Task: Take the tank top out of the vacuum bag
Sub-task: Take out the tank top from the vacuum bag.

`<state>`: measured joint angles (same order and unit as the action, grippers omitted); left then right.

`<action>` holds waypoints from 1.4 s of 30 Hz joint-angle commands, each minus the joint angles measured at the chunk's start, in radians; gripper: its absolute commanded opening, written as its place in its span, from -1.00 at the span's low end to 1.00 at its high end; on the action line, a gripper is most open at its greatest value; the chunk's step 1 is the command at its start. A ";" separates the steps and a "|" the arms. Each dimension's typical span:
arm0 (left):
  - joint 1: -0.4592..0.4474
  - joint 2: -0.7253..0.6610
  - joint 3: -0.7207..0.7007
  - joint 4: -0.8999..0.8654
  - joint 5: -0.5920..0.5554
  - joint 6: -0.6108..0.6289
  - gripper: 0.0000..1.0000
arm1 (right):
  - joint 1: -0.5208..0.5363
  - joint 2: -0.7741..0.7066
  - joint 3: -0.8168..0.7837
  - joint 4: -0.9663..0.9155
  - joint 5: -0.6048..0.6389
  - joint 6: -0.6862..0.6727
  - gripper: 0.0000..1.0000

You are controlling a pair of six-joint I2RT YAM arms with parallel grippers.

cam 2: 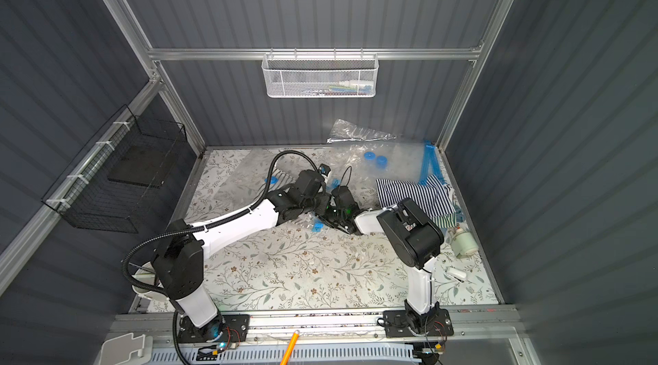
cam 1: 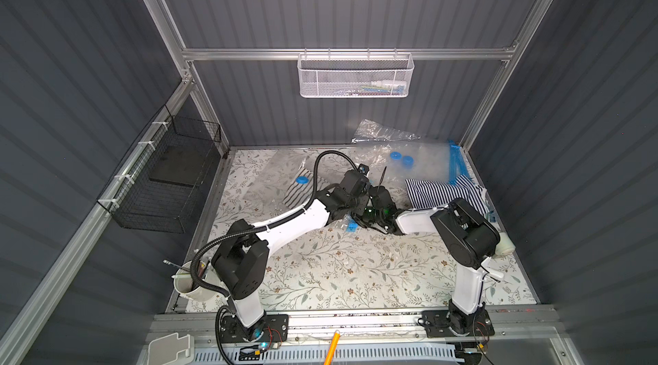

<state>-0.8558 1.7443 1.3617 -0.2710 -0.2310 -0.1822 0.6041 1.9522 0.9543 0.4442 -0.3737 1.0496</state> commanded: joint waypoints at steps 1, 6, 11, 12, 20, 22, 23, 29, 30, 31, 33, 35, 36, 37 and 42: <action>-0.015 0.009 0.007 0.092 0.065 0.027 -1.00 | 0.016 0.053 0.048 -0.082 -0.020 -0.019 0.09; -0.015 0.006 -0.009 0.092 0.061 0.033 -1.00 | 0.009 0.083 0.065 -0.034 -0.041 -0.006 -0.37; -0.014 0.010 -0.004 0.046 0.000 0.036 -1.00 | -0.019 0.086 0.034 0.047 -0.061 0.026 -1.00; -0.014 0.013 0.001 0.031 -0.019 0.037 -1.00 | -0.023 0.075 0.024 0.039 -0.053 0.020 -1.00; -0.003 0.018 0.020 -0.037 -0.165 -0.007 0.33 | -0.059 -0.063 -0.072 0.008 -0.010 -0.020 -1.00; -0.002 0.015 0.026 -0.056 -0.206 -0.021 0.93 | -0.066 -0.100 -0.087 -0.024 0.003 -0.034 -1.00; -0.002 0.011 0.025 -0.058 -0.231 -0.026 0.99 | -0.069 -0.118 -0.093 -0.043 0.010 -0.047 -1.00; 0.039 -0.010 0.031 -0.122 -0.355 -0.109 0.99 | -0.083 -0.212 -0.107 -0.180 0.100 -0.111 -1.00; 0.055 -0.013 0.030 -0.133 -0.356 -0.124 1.00 | -0.084 -0.226 -0.109 -0.196 0.112 -0.124 -1.00; 0.070 -0.014 0.028 -0.141 -0.358 -0.135 1.00 | -0.086 -0.236 -0.109 -0.218 0.121 -0.133 -1.00; 0.111 -0.003 0.034 -0.173 -0.358 -0.153 1.00 | -0.089 -0.264 -0.109 -0.259 0.151 -0.156 -1.00; 0.149 0.014 0.040 -0.219 -0.360 -0.174 0.99 | -0.094 -0.281 -0.112 -0.282 0.165 -0.167 -1.00; 0.169 0.018 0.038 -0.227 -0.360 -0.178 0.99 | -0.096 -0.284 -0.111 -0.291 0.166 -0.171 -1.00; 0.186 0.018 0.030 -0.229 -0.361 -0.187 0.99 | -0.099 -0.287 -0.111 -0.300 0.169 -0.172 -1.00; 0.259 0.053 0.000 -0.247 -0.387 -0.217 0.99 | -0.105 -0.310 -0.119 -0.356 0.213 -0.191 -1.00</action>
<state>-0.6167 1.7538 1.3678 -0.4603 -0.5854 -0.3531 0.5037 1.6665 0.8513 0.1524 -0.2134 0.8913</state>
